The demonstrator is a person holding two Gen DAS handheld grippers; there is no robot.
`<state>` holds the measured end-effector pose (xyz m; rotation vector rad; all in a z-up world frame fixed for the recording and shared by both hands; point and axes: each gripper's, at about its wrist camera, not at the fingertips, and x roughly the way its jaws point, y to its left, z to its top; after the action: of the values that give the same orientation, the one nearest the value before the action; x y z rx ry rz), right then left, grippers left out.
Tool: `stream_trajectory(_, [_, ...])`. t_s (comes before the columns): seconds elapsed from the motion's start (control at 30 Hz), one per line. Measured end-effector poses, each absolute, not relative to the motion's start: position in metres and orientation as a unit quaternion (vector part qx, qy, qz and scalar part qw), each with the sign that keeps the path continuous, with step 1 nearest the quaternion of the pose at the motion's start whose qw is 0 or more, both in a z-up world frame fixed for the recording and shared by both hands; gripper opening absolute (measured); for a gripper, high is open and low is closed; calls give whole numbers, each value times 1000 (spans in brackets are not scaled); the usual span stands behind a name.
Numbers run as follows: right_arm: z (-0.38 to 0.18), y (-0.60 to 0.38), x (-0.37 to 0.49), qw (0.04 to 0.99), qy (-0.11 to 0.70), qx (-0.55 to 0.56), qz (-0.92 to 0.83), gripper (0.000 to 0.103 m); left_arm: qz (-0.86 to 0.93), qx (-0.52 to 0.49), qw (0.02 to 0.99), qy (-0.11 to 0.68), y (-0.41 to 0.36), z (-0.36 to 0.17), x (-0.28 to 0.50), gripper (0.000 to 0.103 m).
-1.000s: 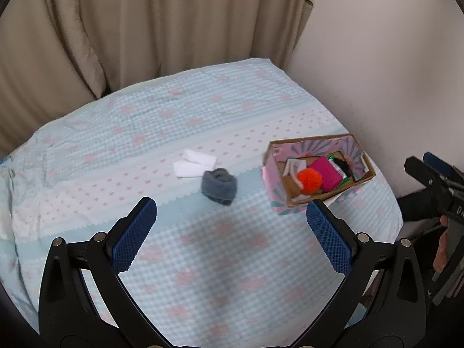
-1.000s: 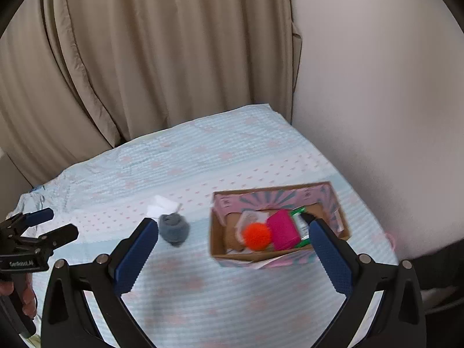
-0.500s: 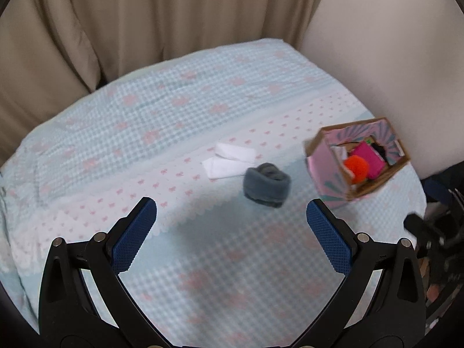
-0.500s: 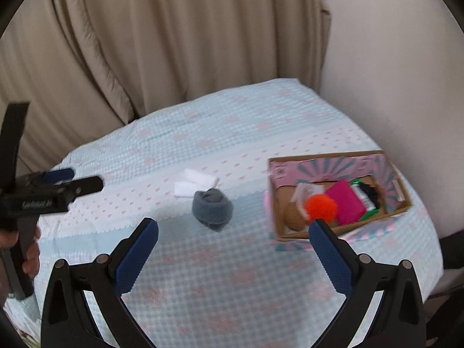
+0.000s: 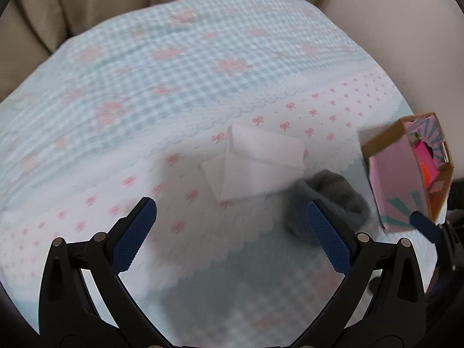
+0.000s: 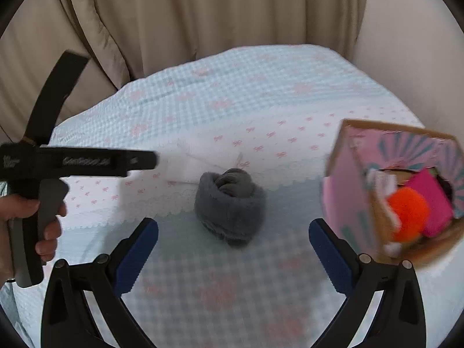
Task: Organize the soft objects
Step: 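Grasp the white tissue with the left tool while the right tool grasps the grey sock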
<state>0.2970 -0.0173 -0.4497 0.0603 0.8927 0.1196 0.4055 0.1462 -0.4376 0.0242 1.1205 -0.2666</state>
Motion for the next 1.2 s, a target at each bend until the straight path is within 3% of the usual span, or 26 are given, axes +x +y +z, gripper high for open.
stream_trajectory(0.53, [-516, -4, 353, 894, 438, 24, 92, 102, -172, 59, 816, 549, 81, -506, 466, 103])
stream_trajectory(0.63, [-527, -6, 361, 889, 449, 33, 89, 87, -174, 63, 819, 543, 81, -507, 467, 100])
stream_trajectory(0.73, [-534, -5, 367, 885, 456, 32, 91, 77, -167, 79, 822, 540, 83, -507, 467, 86])
stream_trajectory(0.83, [-532, 0, 367, 889, 448, 20, 91, 67, -163, 86, 827, 530, 89, -504, 465, 63])
stream_trajectory(0.87, [-531, 2, 366, 890, 446, 16, 91, 63, -164, 86, 829, 527, 93, -502, 464, 49])
stream_trajectory(0.93, [-528, 6, 365, 892, 443, 7, 89, 59, -163, 84, 832, 524, 100, -500, 462, 36])
stream_trajectory(0.97, [-527, 7, 365, 893, 442, 7, 89, 57, -160, 81, 834, 522, 104, -499, 461, 24])
stream_trajectory(1.07, [-523, 7, 363, 892, 443, 14, 87, 52, -157, 73, 836, 520, 112, -494, 458, 16])
stream_trajectory(1.2, [-512, 0, 357, 894, 441, 20, 80, 51, -151, 64, 841, 515, 121, -484, 445, 14])
